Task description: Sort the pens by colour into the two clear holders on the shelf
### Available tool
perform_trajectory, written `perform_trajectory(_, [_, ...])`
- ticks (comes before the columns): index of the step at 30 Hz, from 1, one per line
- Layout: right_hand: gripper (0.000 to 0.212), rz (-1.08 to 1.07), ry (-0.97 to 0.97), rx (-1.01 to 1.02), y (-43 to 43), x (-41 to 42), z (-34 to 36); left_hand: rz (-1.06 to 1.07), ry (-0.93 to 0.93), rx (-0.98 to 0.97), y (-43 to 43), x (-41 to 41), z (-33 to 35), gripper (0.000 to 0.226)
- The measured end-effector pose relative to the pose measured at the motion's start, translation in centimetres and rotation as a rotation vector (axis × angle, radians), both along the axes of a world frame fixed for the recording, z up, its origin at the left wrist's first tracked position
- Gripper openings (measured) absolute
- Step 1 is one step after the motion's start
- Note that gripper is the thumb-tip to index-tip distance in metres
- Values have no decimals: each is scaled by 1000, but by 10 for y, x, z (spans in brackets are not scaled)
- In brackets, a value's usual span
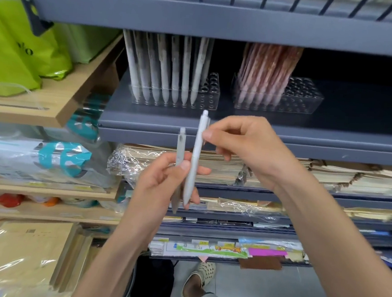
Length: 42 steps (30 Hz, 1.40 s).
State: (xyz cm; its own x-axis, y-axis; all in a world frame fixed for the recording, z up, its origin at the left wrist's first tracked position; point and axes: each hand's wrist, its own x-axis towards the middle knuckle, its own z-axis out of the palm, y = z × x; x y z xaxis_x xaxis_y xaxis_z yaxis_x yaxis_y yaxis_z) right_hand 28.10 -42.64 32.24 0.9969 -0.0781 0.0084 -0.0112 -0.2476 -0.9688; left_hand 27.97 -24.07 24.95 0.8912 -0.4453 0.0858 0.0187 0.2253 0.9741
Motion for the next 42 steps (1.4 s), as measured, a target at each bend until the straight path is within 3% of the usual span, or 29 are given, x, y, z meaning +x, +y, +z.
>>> perform_trajectory(10, [14,-28,-136,325,-3,7,5,77,-41,-8,-13,16,14,19])
perform_trajectory(12, [24,19,-137,342,-6,9,4,70,-48,16,-14,17,15,19])
perform_trajectory(15, [18,82,-135,298,-13,13,6,87,-59,57,-14,22,16,19])
perform_trajectory(19, [7,-67,-252,278,-20,28,18,180,-86,120,-14,30,21,22])
perform_trajectory(24, [7,-442,-474,181,-24,58,26,253,-83,152,-12,37,16,23])
perform_trajectory(31, [11,-520,-577,-221,-14,93,15,252,-11,104,-15,33,2,11])
perform_trajectory(39, [39,-439,-323,-675,-12,124,33,280,-144,172,-13,34,-1,17])
perform_trajectory(42, [43,-426,-204,-740,-10,128,37,308,-159,155,-14,35,-2,23])
